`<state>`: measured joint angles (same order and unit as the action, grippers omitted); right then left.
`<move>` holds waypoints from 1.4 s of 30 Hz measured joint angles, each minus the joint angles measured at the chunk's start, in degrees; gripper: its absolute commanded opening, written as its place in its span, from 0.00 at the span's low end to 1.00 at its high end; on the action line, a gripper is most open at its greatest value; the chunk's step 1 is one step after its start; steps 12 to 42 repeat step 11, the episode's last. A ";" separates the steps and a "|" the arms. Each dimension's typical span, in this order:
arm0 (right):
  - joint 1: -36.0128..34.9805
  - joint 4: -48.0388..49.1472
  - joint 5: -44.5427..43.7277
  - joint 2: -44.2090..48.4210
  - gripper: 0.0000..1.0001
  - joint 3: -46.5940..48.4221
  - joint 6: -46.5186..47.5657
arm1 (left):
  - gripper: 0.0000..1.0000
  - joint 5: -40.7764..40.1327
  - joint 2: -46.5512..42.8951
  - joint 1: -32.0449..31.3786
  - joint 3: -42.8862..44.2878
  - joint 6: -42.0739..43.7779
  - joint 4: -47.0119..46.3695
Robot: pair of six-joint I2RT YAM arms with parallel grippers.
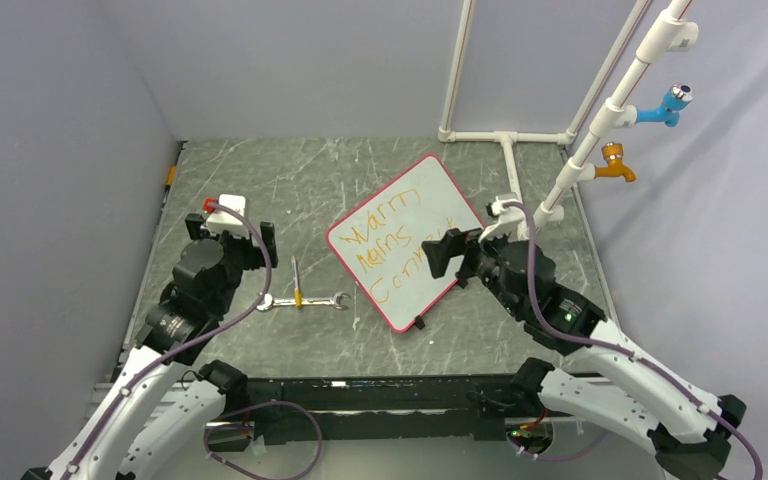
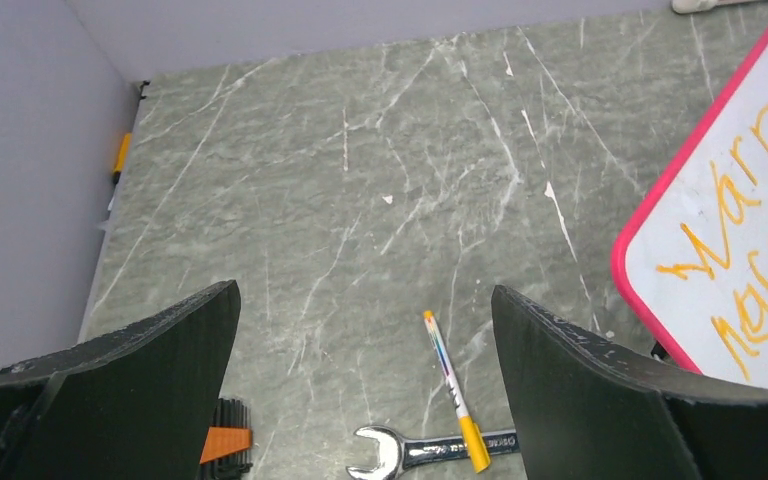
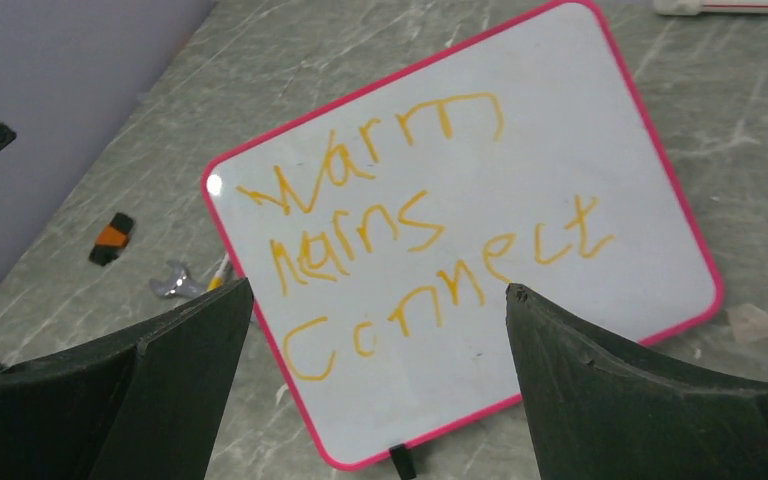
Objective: Write a sentence on the whiteboard
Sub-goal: Reset both arms
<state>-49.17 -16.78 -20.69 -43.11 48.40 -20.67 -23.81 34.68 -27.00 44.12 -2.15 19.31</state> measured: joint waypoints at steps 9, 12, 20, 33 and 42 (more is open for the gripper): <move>0.00 1.03 -4.57 7.32 1.00 -4.81 0.79 | 0.99 2.78 -2.10 0.04 -0.79 0.96 -1.62; 0.00 1.64 -4.76 7.63 1.00 -5.14 1.03 | 0.99 3.28 -1.95 0.09 -0.79 1.05 -1.62; 0.00 1.64 -4.76 7.63 1.00 -5.14 1.03 | 0.99 3.28 -1.95 0.09 -0.79 1.05 -1.62; 0.00 1.64 -4.76 7.63 1.00 -5.14 1.03 | 0.99 3.28 -1.95 0.09 -0.79 1.05 -1.62; 0.00 1.64 -4.76 7.63 1.00 -5.14 1.03 | 0.99 3.28 -1.95 0.09 -0.79 1.05 -1.62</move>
